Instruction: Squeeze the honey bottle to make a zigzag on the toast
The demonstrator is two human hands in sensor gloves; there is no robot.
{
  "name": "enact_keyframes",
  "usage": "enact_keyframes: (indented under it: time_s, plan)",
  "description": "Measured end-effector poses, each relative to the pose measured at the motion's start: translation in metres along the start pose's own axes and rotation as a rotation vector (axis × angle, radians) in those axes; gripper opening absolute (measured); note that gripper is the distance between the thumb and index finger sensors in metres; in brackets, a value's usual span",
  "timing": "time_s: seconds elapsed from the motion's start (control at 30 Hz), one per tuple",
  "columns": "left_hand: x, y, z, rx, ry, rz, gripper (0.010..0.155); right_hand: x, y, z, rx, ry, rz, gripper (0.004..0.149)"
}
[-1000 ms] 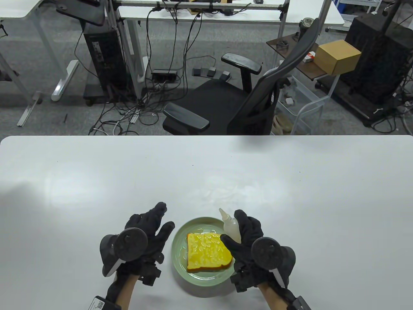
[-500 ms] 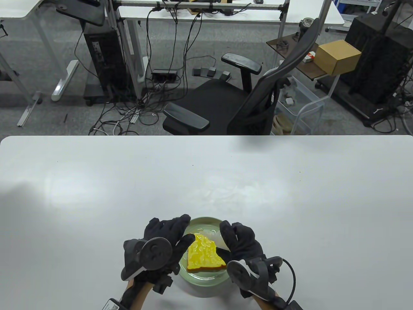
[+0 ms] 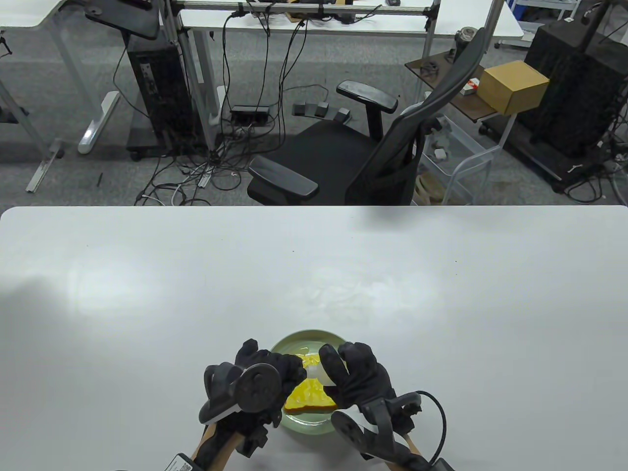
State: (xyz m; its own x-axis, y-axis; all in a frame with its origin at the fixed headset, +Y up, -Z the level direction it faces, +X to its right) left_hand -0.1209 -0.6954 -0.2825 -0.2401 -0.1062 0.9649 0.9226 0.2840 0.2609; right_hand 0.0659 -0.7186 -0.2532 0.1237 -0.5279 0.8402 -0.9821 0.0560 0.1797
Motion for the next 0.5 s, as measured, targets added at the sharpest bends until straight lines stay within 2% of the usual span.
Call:
enact_keyframes:
  time_s: [0.4,0.43,0.5]
  plan:
    - [0.022,0.022,0.007,-0.245,0.472,-0.156,0.046,-0.005,-0.006,-0.002,-0.087,0.022,0.041,0.077]
    - [0.023,0.024,0.006,-0.268,0.486,-0.174,0.046,-0.006,-0.007,-0.002,-0.093,0.027,0.049,0.077]
    - [0.018,0.023,0.006,-0.287,0.402,-0.175,0.046,-0.005,-0.008,-0.002,-0.075,0.015,0.055,0.076]
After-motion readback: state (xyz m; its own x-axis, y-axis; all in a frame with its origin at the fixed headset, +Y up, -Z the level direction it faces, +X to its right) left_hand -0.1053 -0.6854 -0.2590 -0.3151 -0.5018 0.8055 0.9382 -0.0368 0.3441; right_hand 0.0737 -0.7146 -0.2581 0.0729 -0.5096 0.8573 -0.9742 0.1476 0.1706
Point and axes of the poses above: the tracker on the back of each hand, its own y axis roughly to the thumb side, its own x axis roughly from the fingertips to the wrist, z = x × y, the point moved 2 cm from there along -x, roughly from the wrist to the fingertips, and after that the axes turned 11 degrees about z, right-handed, at the moved point
